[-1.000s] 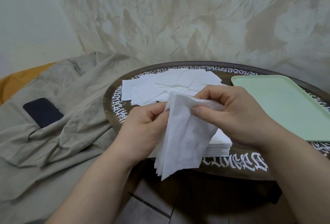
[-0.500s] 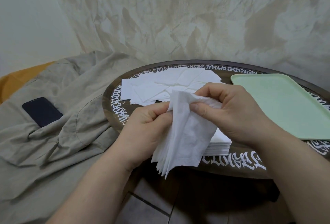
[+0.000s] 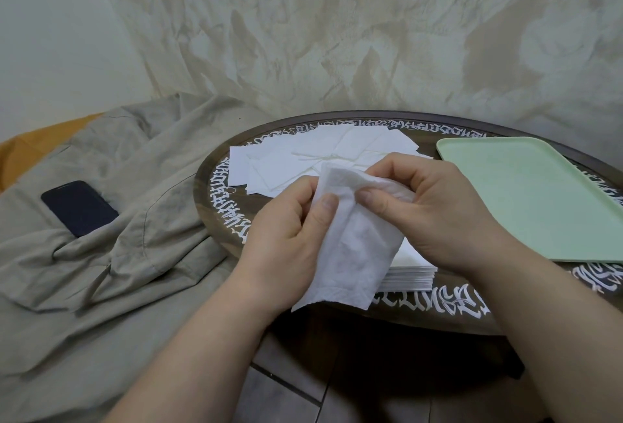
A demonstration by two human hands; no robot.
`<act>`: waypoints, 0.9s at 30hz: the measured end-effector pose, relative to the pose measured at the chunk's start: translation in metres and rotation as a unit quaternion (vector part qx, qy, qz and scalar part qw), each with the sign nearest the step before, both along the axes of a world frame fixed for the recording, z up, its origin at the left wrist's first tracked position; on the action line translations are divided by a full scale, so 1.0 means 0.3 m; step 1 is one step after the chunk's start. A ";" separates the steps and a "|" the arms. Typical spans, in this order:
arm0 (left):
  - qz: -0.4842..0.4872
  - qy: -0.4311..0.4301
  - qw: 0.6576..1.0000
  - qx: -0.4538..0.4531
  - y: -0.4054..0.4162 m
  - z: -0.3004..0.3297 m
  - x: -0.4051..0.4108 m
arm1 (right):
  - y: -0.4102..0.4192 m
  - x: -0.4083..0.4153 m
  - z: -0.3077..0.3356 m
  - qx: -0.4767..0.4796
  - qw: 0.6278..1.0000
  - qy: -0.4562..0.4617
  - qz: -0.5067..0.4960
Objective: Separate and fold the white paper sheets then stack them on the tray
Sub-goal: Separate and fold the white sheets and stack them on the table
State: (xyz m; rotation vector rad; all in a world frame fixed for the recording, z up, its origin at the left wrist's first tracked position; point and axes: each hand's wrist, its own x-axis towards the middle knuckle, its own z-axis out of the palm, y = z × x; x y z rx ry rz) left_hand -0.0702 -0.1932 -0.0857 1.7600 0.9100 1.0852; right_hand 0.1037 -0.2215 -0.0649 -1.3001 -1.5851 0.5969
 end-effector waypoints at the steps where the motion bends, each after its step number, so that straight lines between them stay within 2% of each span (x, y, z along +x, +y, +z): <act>1: 0.004 -0.002 1.000 0.000 0.001 -0.002 0.000 | -0.001 -0.002 0.000 -0.002 1.000 0.007 0.003; 10: 0.021 0.016 0.999 0.027 -0.004 0.005 0.000 | -0.001 -0.011 -0.009 -0.019 1.000 0.019 0.003; 17: 0.021 0.005 1.000 0.015 0.005 0.010 -0.020 | 0.002 -0.011 0.005 -0.016 0.995 -0.081 -0.052; 22: -0.024 -0.029 0.999 -0.027 0.008 0.014 -0.032 | 0.001 0.006 0.002 -0.104 0.994 0.037 0.015; 24: -0.038 -0.059 0.996 -0.059 0.008 0.011 -0.028 | 0.004 0.015 -0.001 -0.108 0.990 0.082 0.043; 27: -0.038 -0.101 0.991 -0.082 0.008 0.015 -0.021 | 0.002 0.015 0.000 -0.085 0.994 0.049 0.054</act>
